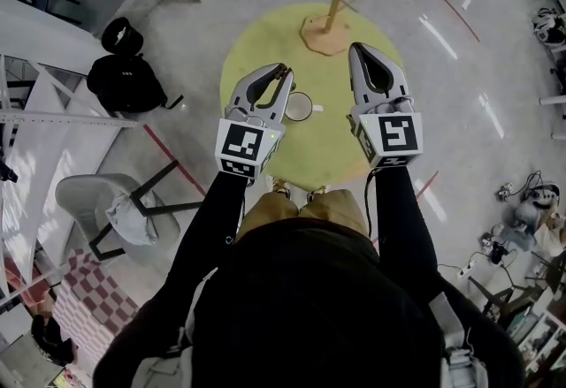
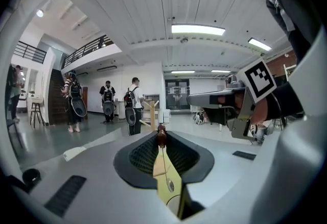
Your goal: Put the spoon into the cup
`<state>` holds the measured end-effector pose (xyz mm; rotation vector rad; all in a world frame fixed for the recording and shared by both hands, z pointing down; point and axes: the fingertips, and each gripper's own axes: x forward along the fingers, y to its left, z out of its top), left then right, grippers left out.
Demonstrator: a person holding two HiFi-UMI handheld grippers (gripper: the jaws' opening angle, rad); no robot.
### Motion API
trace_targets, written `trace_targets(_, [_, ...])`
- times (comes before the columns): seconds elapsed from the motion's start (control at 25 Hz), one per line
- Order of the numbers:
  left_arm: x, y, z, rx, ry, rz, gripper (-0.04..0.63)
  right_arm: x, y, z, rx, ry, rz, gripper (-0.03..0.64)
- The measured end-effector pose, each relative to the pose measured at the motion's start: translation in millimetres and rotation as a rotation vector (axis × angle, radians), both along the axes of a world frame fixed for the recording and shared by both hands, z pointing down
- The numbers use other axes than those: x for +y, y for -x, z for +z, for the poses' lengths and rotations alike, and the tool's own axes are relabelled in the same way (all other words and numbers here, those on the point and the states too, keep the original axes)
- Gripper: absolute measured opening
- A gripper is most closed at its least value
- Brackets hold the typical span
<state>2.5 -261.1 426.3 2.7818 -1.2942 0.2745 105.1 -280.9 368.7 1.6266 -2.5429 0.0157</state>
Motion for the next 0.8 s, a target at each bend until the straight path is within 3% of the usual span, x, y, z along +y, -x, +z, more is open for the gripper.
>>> trace_targets(0.8, [9.7, -4.0, 89.7, -0.059, 0.198, 0.006, 0.057, -0.4, -8.2, 18.7, 0.005, 0.009, 0.001, 0.026])
